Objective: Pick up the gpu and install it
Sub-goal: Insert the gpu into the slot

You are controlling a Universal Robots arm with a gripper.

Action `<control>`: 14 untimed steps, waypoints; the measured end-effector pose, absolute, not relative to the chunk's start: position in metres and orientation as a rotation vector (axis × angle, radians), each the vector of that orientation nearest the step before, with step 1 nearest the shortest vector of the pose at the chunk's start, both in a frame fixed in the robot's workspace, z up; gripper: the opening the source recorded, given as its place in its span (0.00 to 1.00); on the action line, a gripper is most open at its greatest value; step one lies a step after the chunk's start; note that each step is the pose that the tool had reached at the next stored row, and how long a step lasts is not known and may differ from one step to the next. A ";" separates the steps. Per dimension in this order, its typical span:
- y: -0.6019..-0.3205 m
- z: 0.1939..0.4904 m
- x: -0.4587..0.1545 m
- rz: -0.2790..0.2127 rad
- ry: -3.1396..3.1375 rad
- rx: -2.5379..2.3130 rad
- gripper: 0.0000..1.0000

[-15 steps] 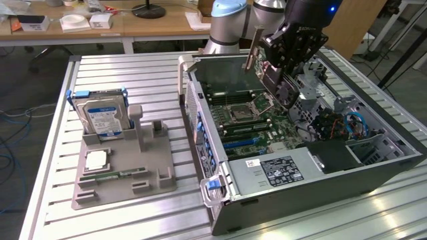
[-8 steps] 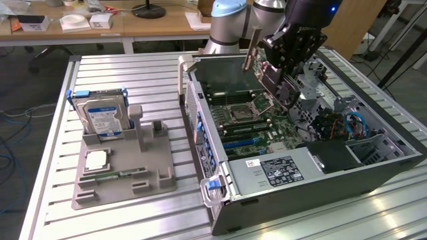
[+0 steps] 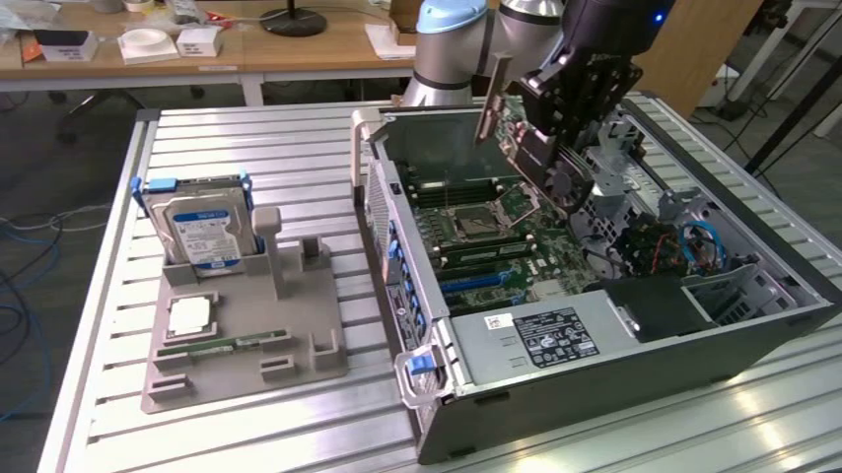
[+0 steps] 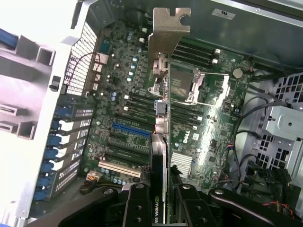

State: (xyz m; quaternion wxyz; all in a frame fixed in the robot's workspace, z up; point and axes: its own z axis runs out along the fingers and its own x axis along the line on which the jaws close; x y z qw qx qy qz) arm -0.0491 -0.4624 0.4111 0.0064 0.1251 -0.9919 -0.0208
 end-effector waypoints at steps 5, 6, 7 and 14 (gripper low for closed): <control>-0.462 0.411 -0.049 -0.065 -3.098 0.431 0.26; -0.462 0.411 -0.049 -0.065 -3.097 0.437 0.26; -0.462 0.411 -0.049 -0.065 -3.096 0.442 0.26; -0.462 0.411 -0.049 -0.065 -3.096 0.444 0.26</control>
